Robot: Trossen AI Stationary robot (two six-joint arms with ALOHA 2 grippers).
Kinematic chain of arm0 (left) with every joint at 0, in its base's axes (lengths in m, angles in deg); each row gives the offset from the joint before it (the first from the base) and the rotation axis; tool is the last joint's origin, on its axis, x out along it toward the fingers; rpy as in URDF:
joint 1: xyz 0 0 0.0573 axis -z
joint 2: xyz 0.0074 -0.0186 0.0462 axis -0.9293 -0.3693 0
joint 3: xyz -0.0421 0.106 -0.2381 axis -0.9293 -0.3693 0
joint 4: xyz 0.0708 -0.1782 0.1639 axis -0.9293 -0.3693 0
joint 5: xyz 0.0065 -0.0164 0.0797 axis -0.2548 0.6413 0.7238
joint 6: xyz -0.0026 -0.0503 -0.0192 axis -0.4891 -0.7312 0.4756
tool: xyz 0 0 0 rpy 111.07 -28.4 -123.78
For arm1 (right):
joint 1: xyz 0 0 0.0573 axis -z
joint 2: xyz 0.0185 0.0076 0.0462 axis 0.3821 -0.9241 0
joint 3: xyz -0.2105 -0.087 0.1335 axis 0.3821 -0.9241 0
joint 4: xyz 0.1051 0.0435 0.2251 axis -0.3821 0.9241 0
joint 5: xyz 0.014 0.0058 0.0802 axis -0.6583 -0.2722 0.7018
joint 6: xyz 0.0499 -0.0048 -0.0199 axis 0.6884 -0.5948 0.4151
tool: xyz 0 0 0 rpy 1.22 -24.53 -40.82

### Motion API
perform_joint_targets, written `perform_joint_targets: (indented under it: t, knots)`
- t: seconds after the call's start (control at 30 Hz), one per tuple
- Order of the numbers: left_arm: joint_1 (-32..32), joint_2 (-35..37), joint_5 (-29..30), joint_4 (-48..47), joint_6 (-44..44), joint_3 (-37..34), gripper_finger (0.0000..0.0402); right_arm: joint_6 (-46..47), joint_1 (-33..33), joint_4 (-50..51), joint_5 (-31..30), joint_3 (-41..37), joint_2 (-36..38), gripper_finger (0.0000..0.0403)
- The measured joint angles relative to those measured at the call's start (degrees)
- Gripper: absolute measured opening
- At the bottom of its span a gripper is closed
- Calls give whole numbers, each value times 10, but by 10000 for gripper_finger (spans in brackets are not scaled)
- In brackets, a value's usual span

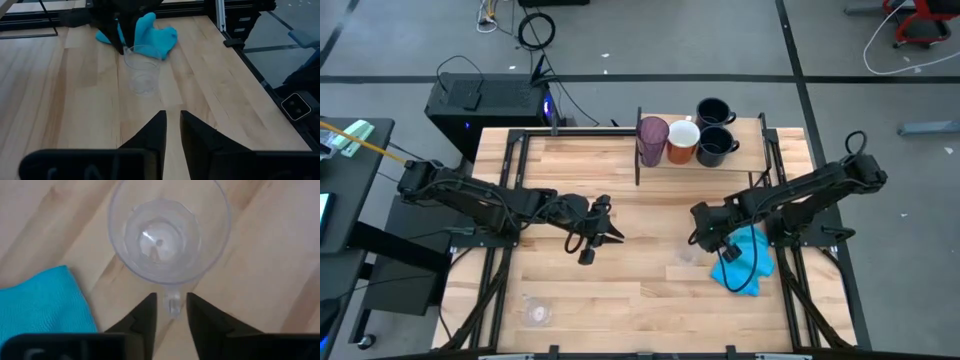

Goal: Stack small to large cups/mugs on shelf
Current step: Put the top transparent mug on the shelf

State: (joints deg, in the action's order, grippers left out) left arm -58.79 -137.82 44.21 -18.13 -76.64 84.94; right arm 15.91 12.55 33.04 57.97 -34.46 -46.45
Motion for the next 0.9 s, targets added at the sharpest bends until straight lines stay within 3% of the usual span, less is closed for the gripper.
perform_joint_targets:
  t: [0.17,0.33,0.57,0.7,0.9]
  knots:
    - [0,0,0,-4,0,0,59,30,0,94,-25,48,0,163]
    - [0,0,0,-4,-2,0,53,152,-10,144,-38,122,0,196]
    - [0,0,0,-8,-3,0,57,246,-92,142,-39,190,-30,204]
    - [0,0,0,-9,-3,0,59,282,-137,140,-70,217,-73,202]
    - [0,0,0,-9,-6,0,52,334,-159,142,-83,223,-137,203]
